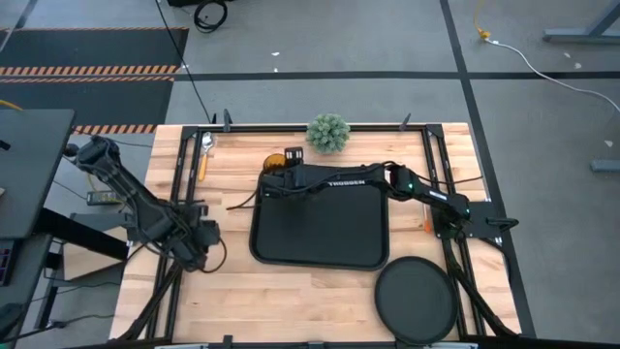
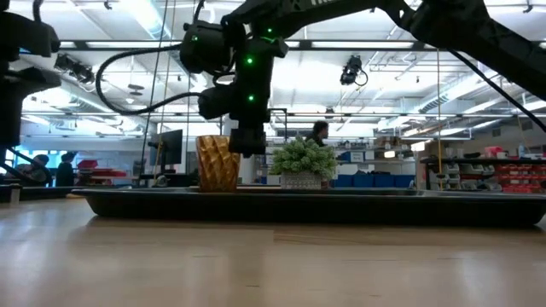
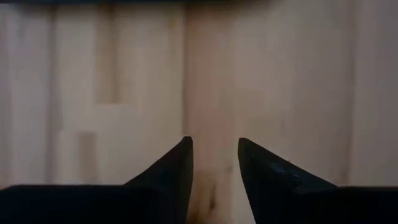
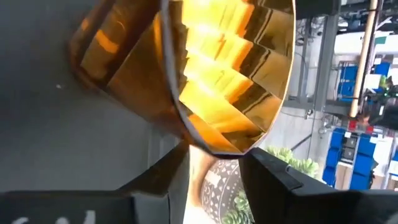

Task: Pick and place plate/cup/fork/spoon on tray
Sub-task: Adjust the brown cup on the black serving tray, then adjust the black serving tray

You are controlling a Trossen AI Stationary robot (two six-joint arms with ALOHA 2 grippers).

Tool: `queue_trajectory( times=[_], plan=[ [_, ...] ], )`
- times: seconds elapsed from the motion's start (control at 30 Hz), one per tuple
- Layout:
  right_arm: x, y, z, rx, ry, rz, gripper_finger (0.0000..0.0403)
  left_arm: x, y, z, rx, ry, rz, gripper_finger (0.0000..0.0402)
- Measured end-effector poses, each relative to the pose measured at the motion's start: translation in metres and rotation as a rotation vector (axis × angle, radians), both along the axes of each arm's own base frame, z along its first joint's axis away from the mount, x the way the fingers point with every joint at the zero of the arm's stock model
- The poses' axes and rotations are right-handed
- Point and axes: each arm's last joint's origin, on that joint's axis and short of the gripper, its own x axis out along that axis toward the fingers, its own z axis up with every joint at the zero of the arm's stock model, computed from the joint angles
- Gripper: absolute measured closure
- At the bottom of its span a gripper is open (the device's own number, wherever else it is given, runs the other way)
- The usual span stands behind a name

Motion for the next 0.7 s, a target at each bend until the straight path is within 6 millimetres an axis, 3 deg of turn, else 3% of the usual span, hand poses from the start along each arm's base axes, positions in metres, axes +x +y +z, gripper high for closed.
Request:
queue_trajectory(
  times=[0.3, 0.53, 0.7],
  plan=[
    [0.004, 0.045, 0.006, 0.021, -0.093, 0.024, 0.0271, 0.005, -0.007, -0.007, -0.120, -0.051, 0.060, 0.0269],
    [0.002, 0.098, 0.008, 0.059, -0.193, 0.034, 0.0271, 0.009, -0.011, -0.006, -0.131, -0.106, 0.059, 0.0269],
    [-0.005, 0.143, 0.008, 0.109, -0.267, 0.052, 0.0271, 0.017, -0.016, -0.016, -0.071, -0.098, 0.066, 0.0269]
  ],
)
